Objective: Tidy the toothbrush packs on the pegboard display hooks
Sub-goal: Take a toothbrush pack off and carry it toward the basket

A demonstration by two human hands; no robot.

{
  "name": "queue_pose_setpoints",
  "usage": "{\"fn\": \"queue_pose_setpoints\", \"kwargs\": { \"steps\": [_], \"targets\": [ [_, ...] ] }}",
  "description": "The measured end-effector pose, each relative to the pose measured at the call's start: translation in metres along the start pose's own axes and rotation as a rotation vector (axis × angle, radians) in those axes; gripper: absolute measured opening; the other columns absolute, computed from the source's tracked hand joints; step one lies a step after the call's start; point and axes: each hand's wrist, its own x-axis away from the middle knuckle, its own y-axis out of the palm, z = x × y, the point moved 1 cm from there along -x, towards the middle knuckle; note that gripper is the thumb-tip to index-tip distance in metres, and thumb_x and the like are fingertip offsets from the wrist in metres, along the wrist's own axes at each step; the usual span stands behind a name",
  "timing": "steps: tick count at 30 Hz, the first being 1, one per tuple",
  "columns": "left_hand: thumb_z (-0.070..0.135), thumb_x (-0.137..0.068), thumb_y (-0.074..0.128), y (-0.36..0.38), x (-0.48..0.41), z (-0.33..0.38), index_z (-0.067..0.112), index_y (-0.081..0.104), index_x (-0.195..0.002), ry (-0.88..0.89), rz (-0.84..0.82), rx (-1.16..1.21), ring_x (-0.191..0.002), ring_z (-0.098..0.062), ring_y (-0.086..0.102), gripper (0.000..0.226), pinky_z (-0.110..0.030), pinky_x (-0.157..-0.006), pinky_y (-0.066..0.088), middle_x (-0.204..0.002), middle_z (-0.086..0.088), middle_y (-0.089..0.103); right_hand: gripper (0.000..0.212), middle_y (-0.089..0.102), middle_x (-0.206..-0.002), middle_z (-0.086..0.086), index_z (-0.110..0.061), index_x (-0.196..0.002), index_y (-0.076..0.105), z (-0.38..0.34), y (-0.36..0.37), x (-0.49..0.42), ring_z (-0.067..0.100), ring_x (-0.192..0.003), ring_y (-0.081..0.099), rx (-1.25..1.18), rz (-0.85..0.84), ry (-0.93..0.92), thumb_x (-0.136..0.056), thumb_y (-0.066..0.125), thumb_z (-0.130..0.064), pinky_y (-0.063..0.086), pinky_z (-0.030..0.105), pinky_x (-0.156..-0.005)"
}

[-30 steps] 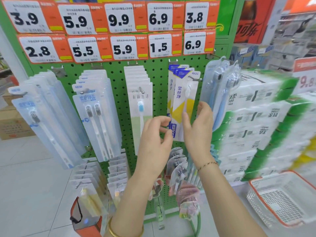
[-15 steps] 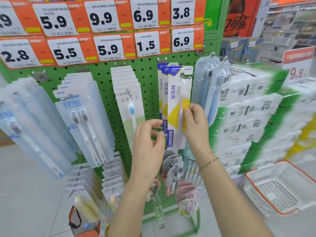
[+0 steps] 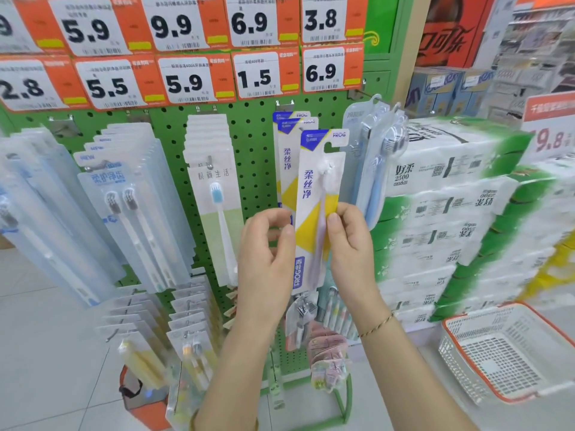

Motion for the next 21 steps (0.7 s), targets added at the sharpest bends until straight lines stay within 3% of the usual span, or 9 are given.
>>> {"fn": "queue_pose_setpoints", "kwargs": {
  "steps": [5, 8, 11, 14, 16, 18, 21],
  "targets": [
    [0.01, -0.094, 0.054, 0.023, 0.013, 0.006, 0.023, 0.053, -0.105, 0.005, 0.056, 0.053, -0.086, -0.003, 0.055, 0.017, -0.013, -0.073, 0.045, -0.102, -0.001, 0.057, 0.023, 0.057, -0.081, -0.009, -0.026, -0.085, 0.056, 0.004, -0.029, 0.011, -0.004, -0.073, 0.052, -0.039, 0.035, 0.039, -0.095, 0.047, -0.007, 0.042, 0.013, -0.069],
    [0.009, -0.092, 0.056, 0.041, 0.033, -0.005, 0.027, 0.054, -0.107, -0.017, -0.032, -0.017, -0.087, -0.002, 0.055, 0.024, -0.013, -0.072, 0.046, -0.105, 0.002, 0.053, 0.021, 0.061, -0.079, -0.011, -0.027, -0.082, 0.06, 0.013, -0.053, 0.026, 0.0, -0.074, 0.055, -0.047, 0.07, 0.136, -0.092, 0.054, -0.008, 0.044, 0.017, -0.07],
    [0.022, -0.085, 0.06, 0.064, 0.062, -0.022, 0.025, 0.057, -0.119, -0.039, -0.183, -0.148, -0.101, -0.003, 0.053, 0.034, -0.011, -0.086, 0.042, -0.115, 0.011, 0.048, 0.016, 0.064, -0.074, -0.006, -0.021, -0.078, 0.063, 0.024, -0.08, 0.044, 0.008, -0.071, 0.057, -0.082, 0.134, 0.294, -0.089, 0.06, -0.008, 0.047, 0.025, -0.067],
    [0.038, -0.073, 0.065, 0.088, 0.094, -0.035, 0.027, 0.051, -0.132, -0.059, -0.37, -0.325, -0.12, -0.004, 0.041, 0.061, -0.013, -0.103, 0.027, -0.126, 0.012, 0.048, 0.012, 0.063, -0.07, -0.001, -0.011, -0.079, 0.065, 0.037, -0.105, 0.064, 0.01, -0.066, 0.057, -0.114, 0.168, 0.449, -0.089, 0.061, -0.006, 0.049, 0.026, -0.062],
    [0.026, -0.073, 0.071, 0.1, 0.115, -0.045, 0.026, 0.044, -0.138, -0.109, -0.454, -0.325, -0.126, -0.003, 0.037, 0.07, -0.02, -0.107, 0.027, -0.13, 0.012, 0.046, 0.008, 0.065, -0.071, 0.001, -0.001, -0.088, 0.065, 0.045, -0.12, 0.081, 0.011, -0.066, 0.059, -0.13, 0.152, 0.529, -0.09, 0.061, -0.007, 0.052, 0.027, -0.06],
    [0.005, -0.079, 0.065, 0.106, 0.133, -0.049, 0.024, 0.039, -0.142, -0.188, -0.493, -0.281, -0.13, -0.005, 0.033, 0.07, -0.024, -0.111, 0.028, -0.133, 0.011, 0.043, 0.012, 0.065, -0.065, -0.008, 0.001, -0.092, 0.065, 0.051, -0.134, 0.096, 0.004, -0.059, 0.06, -0.149, 0.119, 0.595, -0.092, 0.057, -0.008, 0.05, 0.019, -0.054],
    [-0.005, -0.09, 0.05, 0.11, 0.148, -0.044, 0.024, 0.039, -0.14, -0.411, -0.487, -0.096, -0.121, 0.001, 0.045, 0.058, -0.01, -0.1, 0.037, -0.133, 0.011, 0.048, 0.015, 0.065, -0.069, -0.006, -0.003, -0.095, 0.064, 0.056, -0.149, 0.111, -0.003, -0.056, 0.06, -0.162, 0.066, 0.669, -0.096, 0.052, -0.012, 0.049, 0.015, -0.052]
  ]
}}
